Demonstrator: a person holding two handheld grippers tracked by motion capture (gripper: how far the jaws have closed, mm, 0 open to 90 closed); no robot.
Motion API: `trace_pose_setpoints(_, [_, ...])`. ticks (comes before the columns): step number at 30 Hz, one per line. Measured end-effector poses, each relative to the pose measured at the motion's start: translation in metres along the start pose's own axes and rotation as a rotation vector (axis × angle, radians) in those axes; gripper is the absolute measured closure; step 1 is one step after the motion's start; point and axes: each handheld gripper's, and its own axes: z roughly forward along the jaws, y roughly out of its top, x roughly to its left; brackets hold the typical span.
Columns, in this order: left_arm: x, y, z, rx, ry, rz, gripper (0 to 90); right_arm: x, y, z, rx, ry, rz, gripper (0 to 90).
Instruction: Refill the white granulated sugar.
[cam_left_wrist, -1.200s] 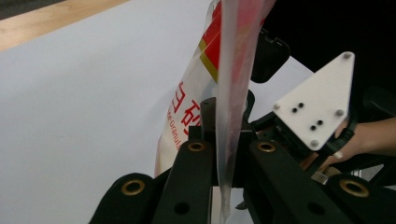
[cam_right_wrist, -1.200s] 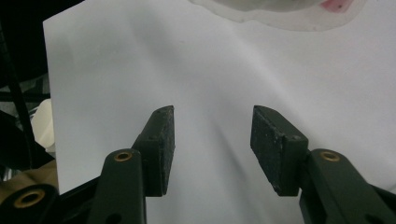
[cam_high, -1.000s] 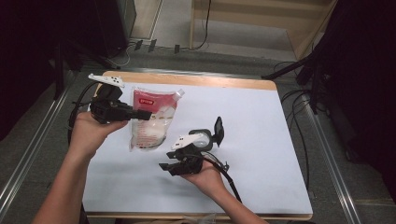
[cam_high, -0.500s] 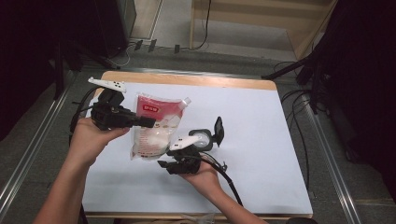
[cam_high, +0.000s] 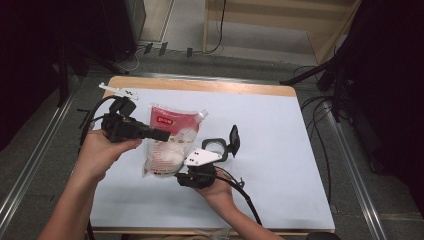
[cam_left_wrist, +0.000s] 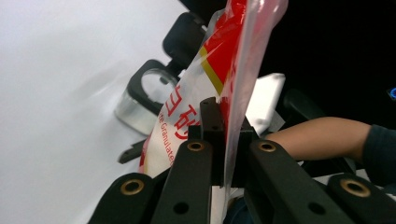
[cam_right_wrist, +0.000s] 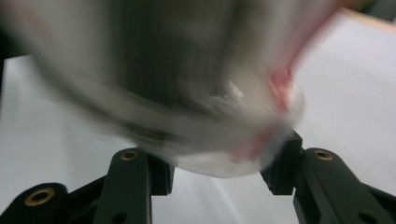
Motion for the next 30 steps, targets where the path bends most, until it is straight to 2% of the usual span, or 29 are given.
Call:
trace_pose_setpoints(1, [0.002, 0.0, 0.001, -0.006, 0.0, -0.004, 90.0, 0.002, 0.0, 0.0, 0.008, -0.015, -0.027, 54.2])
trace_pose_setpoints(2, [0.005, 0.0, 0.002, -0.006, -0.004, -0.005, 90.0, 0.004, 0.0, 0.0, 0.012, -0.002, -0.043, 54.5])
trace_pose_setpoints(4, [0.006, 0.0, 0.004, -0.02, 0.003, -0.016, 90.0, 0.008, 0.001, 0.0, 0.03, 0.02, -0.04, 54.9])
trace_pose_setpoints(9, [0.004, 0.001, 0.01, -0.031, 0.026, 0.009, 89.1, 0.011, 0.004, 0.001, 0.059, 0.031, -0.032, 53.9])
trace_pose_setpoints(11, [0.003, 0.001, 0.015, -0.029, 0.02, 0.014, 88.5, 0.012, 0.006, 0.0, 0.068, 0.032, -0.058, 53.1])
trace_pose_setpoints(13, [0.003, 0.0, 0.023, -0.02, -0.01, 0.013, 87.5, 0.016, 0.008, 0.001, 0.076, 0.04, -0.085, 52.4])
trace_pose_setpoints(14, [0.002, 0.0, 0.025, -0.014, -0.013, 0.017, 87.8, 0.02, 0.009, 0.002, 0.08, 0.027, -0.12, 51.9])
trace_pose_setpoints(17, [-0.001, 0.0, 0.032, 0.003, 0.029, 0.065, 87.6, 0.022, 0.011, 0.002, 0.092, 0.074, -0.079, 52.0])
trace_pose_setpoints(19, [-0.001, 0.0, 0.034, 0.006, 0.025, 0.079, 86.7, 0.021, 0.012, 0.002, 0.091, 0.096, -0.059, 52.2])
trace_pose_setpoints(24, [-0.001, -0.001, 0.034, -0.009, 0.024, 0.113, 85.9, 0.019, 0.014, -0.001, 0.098, 0.111, -0.064, 52.4])
trace_pose_setpoints(28, [-0.002, -0.002, 0.039, -0.016, 0.048, 0.181, 84.8, 0.019, 0.016, -0.002, 0.111, 0.132, -0.045, 52.4])
trace_pose_setpoints(30, [-0.003, -0.002, 0.041, -0.01, 0.046, 0.19, 83.4, 0.019, 0.017, -0.002, 0.11, 0.142, -0.046, 52.5])
